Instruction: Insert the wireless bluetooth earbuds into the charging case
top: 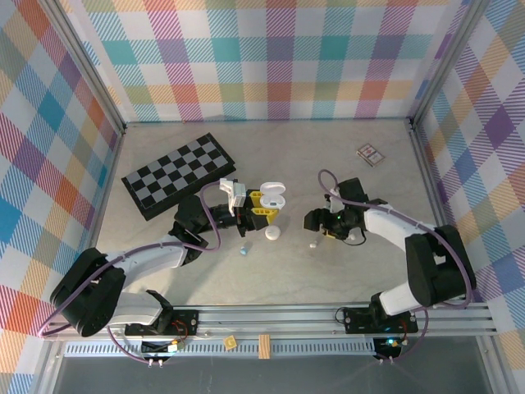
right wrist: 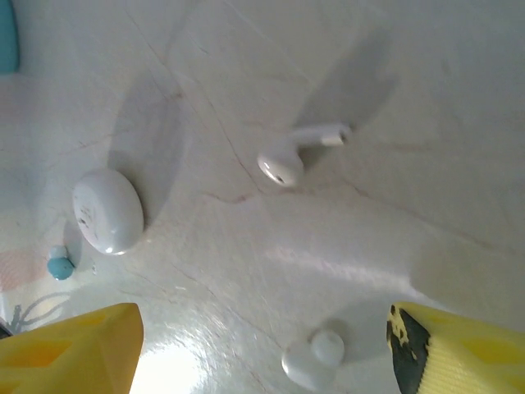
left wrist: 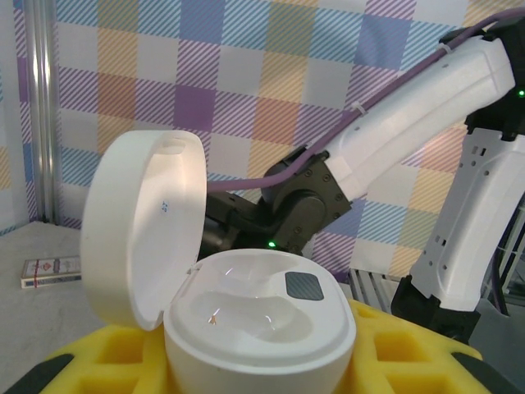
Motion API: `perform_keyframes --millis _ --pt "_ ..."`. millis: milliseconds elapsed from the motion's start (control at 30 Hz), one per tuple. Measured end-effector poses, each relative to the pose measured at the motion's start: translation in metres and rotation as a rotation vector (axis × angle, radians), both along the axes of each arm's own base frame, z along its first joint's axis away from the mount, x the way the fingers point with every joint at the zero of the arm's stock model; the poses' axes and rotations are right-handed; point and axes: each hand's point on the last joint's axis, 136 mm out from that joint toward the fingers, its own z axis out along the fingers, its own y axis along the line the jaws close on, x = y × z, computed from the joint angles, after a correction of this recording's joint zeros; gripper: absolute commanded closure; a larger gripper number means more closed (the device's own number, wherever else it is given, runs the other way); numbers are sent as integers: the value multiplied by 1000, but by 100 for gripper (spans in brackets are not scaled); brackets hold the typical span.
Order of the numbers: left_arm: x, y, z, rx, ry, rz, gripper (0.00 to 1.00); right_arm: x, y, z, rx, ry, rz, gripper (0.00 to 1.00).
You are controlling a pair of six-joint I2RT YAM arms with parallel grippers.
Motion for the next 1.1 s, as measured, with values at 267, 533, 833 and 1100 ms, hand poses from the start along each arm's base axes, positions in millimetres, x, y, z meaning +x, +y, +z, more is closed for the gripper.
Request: perform_keyframes --millis 267,533,833,1100 --pt "-2 2 3 2 -9 4 65 -1 15 -14 59 59 71 25" --pt "-2 2 3 4 -17 5 65 -18 16 -16 86 62 99 29" --pt "-2 2 3 4 -17 5 65 -46 12 -17 92 88 114 31" --pt "-1 2 3 3 -17 10 65 -55 0 -12 -45 53 107 27"
